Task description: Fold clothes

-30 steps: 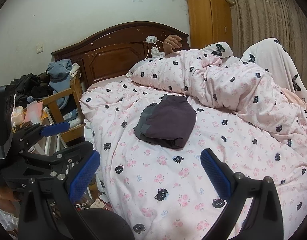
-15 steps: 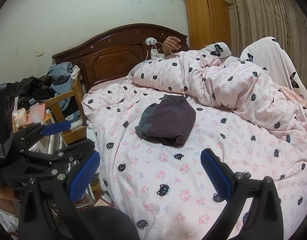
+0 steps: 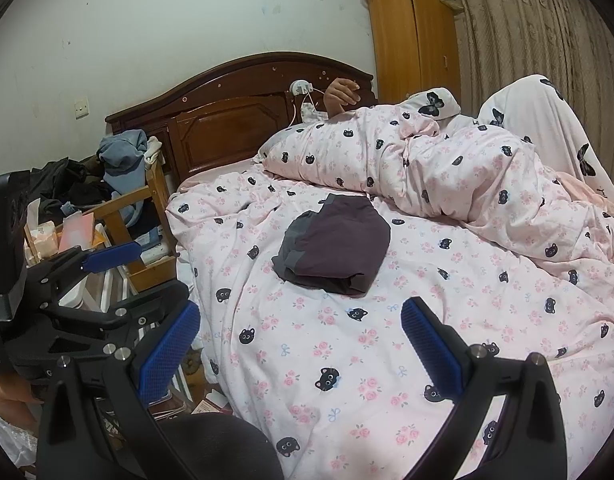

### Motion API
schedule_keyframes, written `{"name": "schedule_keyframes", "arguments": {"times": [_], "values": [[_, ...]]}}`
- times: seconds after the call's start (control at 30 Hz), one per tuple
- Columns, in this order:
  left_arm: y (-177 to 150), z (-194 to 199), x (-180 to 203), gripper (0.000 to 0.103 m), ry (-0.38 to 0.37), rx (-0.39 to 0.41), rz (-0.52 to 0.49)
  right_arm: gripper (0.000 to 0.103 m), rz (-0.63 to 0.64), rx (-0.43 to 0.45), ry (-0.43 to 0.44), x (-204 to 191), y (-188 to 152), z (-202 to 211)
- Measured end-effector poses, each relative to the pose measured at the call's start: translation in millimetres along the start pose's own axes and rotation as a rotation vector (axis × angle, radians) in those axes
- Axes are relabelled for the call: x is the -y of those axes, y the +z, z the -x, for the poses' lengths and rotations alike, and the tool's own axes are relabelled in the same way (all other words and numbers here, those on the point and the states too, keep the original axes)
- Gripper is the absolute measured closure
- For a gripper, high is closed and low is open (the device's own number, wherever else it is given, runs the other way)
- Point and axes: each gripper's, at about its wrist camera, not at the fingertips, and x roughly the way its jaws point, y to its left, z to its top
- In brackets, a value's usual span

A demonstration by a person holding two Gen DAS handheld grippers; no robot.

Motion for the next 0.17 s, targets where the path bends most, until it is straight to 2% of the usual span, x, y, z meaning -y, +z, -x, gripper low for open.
{"name": "schedule_keyframes", "arguments": {"times": [0.17], "values": [[2.0, 0.7, -0.6, 0.018, -0.001, -0.004, 0.006, 0.001, 0.002, 0.0, 0.0, -0.3, 0.6, 1.7]]}}
